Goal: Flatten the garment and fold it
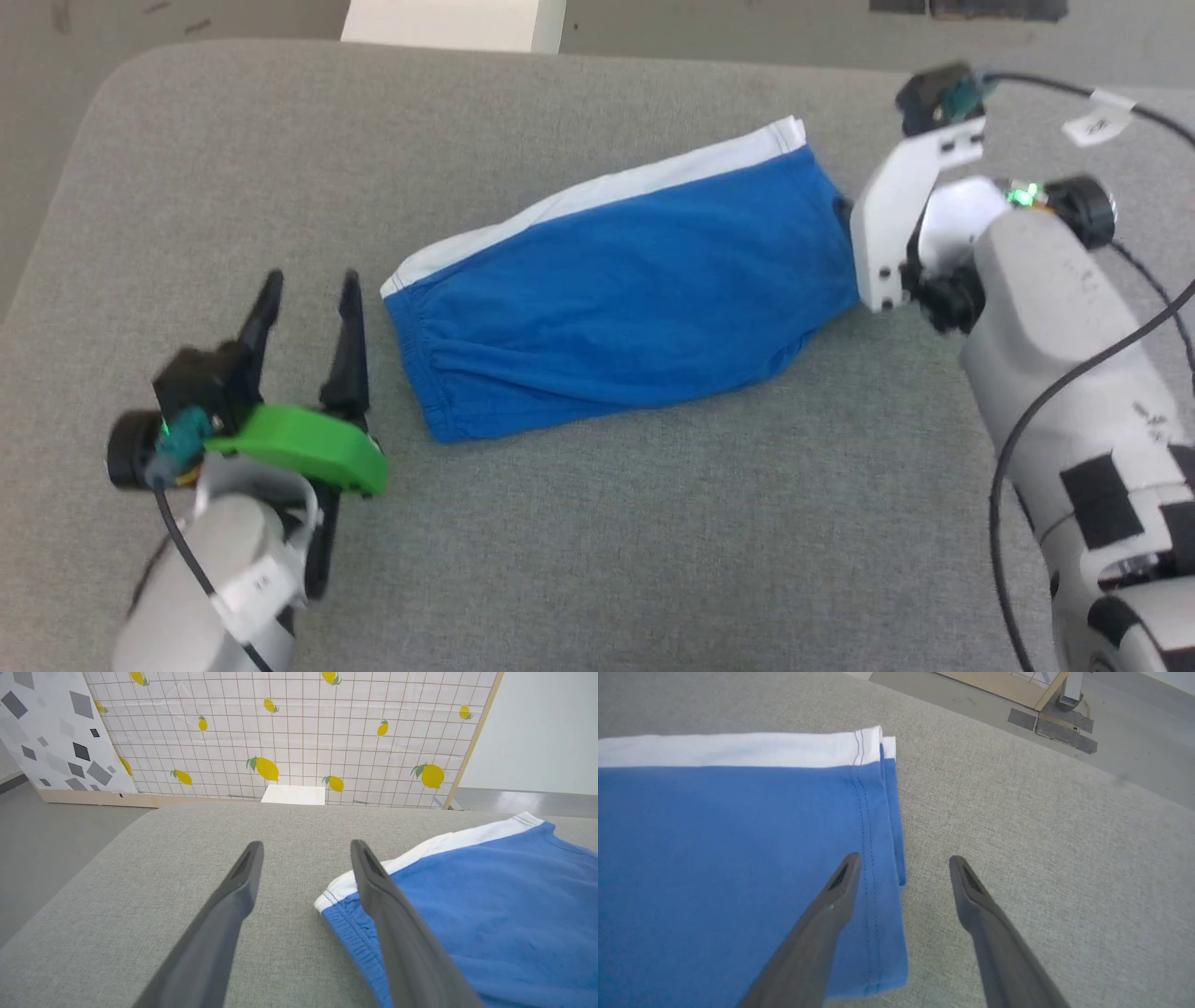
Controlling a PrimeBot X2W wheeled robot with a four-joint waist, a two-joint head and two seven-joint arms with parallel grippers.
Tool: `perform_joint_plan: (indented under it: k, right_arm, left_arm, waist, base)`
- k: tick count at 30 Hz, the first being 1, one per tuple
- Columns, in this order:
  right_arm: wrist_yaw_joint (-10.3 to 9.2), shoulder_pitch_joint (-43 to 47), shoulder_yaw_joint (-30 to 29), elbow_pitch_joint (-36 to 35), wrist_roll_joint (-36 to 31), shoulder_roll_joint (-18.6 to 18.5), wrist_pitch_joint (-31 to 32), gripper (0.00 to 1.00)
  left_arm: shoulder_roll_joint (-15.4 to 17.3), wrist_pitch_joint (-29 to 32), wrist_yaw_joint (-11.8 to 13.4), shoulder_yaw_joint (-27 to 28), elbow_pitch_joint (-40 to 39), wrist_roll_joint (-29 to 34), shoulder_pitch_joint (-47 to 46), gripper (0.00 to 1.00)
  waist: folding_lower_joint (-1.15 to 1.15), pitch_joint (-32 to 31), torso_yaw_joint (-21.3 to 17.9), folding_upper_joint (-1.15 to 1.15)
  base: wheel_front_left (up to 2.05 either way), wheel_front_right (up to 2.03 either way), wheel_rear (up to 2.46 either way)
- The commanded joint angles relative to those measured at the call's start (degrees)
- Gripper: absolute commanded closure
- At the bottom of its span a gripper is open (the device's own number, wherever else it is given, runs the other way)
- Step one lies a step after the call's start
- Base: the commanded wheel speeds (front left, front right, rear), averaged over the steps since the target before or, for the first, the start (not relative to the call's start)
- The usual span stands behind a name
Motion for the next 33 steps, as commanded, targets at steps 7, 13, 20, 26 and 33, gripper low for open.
perform_joint_plan:
  k: [7, 13, 20, 26, 33]
  right_arm:
    - [-0.09, 5.4, -0.7, -3.3, -3.6, 0.8, 3.6, 0.00]
    - [-0.09, 7.8, -2.3, -4.7, -5.6, 1.1, 6.1, 0.00]
    - [-0.09, 9.0, -1.2, -7.0, -5.3, 1.3, 8.1, 1.00]
    - [-0.09, 9.5, -0.8, -9.8, -4.0, 1.4, 7.6, 1.00]
    - [-0.09, 10.0, 0.4, -12.6, -3.2, 1.4, 8.7, 1.00]
  left_arm:
    - [-3.5, -0.5, -0.2, 2.7, -4.1, 3.0, 5.5, 0.00]
    - [-5.4, -0.5, -2.2, 4.1, -3.7, 3.9, 5.8, 0.00]
    - [-6.6, 0.2, -3.7, 4.5, -1.6, 3.1, 6.0, 0.00]
    - [-7.5, 12.5, -3.1, 2.8, -3.2, -1.1, 6.1, 0.00]
    - [-6.6, 30.0, 0.7, 0.8, -3.7, -3.8, 4.1, 0.00]
  waist:
    - [0.00, 1.1, 1.5, 0.00]
    - [0.00, 2.4, 2.7, 0.00]
    - [0.00, 2.2, 2.5, 0.00]
    - [0.00, 1.1, 1.5, 0.00]
    - [0.00, 1.6, 0.2, 0.00]
  base:
    - [0.00, 0.00, 0.00]
    - [0.00, 0.00, 0.00]
    - [0.00, 0.00, 0.00]
    - [0.00, 0.00, 0.00]
    - [0.00, 0.00, 0.00]
